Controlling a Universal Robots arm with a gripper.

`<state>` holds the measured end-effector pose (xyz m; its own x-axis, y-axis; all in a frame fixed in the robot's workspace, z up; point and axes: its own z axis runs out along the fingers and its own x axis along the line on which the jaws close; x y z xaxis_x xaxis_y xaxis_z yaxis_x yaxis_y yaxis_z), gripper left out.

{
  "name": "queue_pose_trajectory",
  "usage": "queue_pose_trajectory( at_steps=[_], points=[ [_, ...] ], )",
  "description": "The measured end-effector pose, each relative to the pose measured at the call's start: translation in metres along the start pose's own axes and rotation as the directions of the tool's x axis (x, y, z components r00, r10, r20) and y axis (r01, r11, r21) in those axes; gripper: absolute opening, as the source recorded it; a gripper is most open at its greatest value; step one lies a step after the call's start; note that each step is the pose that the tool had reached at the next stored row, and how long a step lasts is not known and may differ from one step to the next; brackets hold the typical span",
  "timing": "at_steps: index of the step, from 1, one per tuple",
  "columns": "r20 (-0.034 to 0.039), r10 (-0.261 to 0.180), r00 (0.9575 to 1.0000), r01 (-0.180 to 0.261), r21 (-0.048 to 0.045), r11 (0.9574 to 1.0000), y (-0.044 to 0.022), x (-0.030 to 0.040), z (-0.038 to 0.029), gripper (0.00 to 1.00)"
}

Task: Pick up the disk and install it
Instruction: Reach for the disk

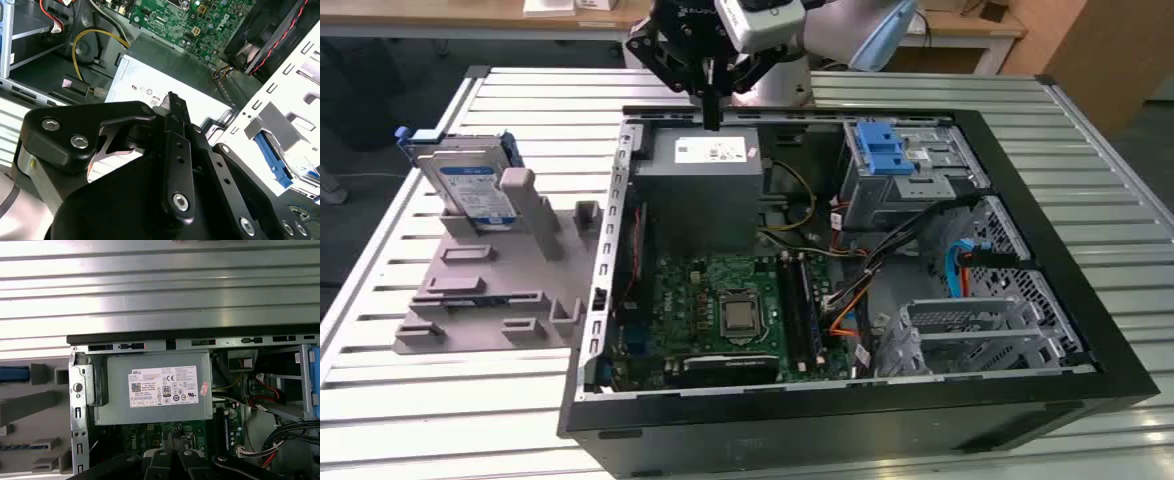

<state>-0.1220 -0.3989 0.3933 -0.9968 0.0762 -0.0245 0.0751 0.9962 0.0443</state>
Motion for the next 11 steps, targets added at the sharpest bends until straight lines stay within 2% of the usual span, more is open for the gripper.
queue_pose_trajectory(
  at_steps=[6,11],
  points=[
    [0.0000,0.000,1.0000,0.000,0.0000,1.0000,0.0000,0.0002,0.0000,0.11],
    [0.0001,0.000,1.0000,0.000,0.0000,1.0000,-0.0003,0.0034,-0.0001,0.11]
  ],
)
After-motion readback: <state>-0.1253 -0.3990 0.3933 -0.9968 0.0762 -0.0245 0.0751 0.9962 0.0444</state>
